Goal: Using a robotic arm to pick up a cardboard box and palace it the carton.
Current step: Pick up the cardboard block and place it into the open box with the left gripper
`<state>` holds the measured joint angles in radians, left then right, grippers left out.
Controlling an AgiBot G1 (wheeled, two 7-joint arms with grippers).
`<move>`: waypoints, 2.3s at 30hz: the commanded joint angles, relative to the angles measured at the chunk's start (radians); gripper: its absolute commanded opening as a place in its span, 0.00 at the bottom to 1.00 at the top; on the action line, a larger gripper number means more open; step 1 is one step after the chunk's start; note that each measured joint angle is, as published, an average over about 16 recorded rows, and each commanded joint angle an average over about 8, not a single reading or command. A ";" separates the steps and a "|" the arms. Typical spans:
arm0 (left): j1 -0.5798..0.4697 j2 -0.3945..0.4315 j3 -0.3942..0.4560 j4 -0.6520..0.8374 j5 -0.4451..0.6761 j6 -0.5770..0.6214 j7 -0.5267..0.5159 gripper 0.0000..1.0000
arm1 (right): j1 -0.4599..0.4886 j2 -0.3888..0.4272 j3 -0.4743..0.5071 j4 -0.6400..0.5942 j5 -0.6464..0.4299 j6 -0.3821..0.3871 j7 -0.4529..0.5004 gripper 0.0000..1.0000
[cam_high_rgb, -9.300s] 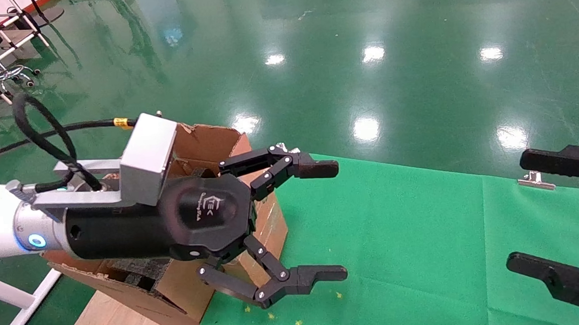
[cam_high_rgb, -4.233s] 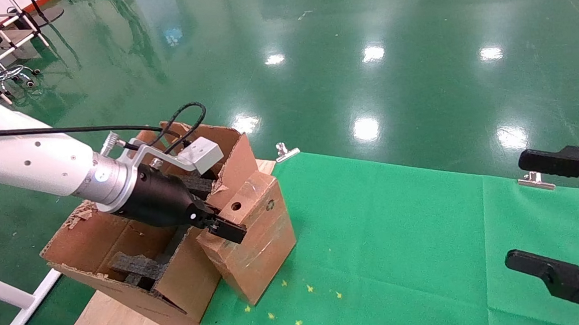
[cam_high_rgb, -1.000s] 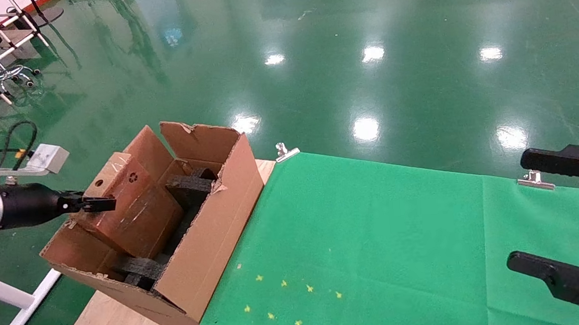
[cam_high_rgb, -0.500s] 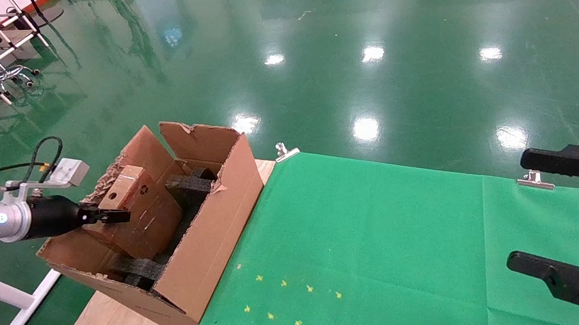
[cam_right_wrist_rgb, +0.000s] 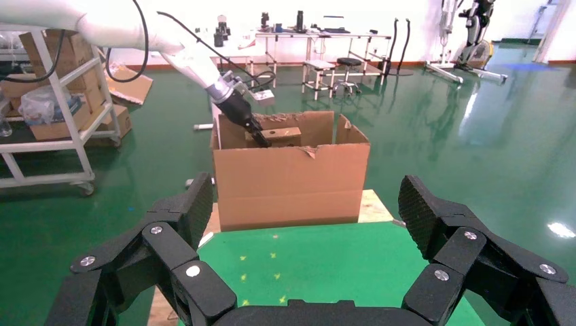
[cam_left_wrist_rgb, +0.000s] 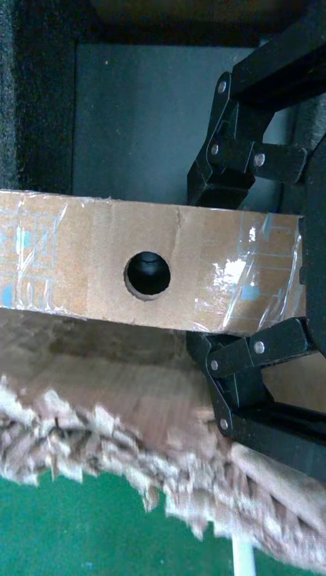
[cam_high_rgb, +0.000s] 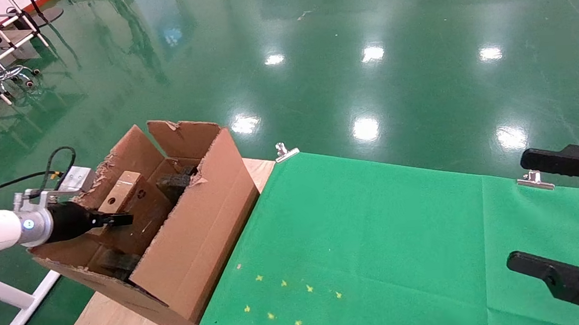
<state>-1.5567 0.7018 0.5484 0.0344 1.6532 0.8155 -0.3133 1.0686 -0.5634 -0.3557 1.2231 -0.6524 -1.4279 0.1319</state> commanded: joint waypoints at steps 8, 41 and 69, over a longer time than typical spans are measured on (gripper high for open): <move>0.043 0.029 -0.013 -0.004 -0.018 -0.028 -0.019 0.00 | 0.000 0.000 0.000 0.000 0.000 0.000 0.000 1.00; 0.136 0.097 -0.019 -0.006 -0.028 -0.127 -0.086 1.00 | 0.000 0.000 0.000 0.000 0.000 0.000 0.000 1.00; 0.046 0.055 -0.021 -0.043 -0.031 -0.030 -0.089 1.00 | 0.000 0.000 0.000 0.000 0.000 0.000 0.000 1.00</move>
<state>-1.5198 0.7526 0.5253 -0.0138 1.6193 0.7965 -0.4077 1.0683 -0.5632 -0.3555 1.2228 -0.6522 -1.4276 0.1318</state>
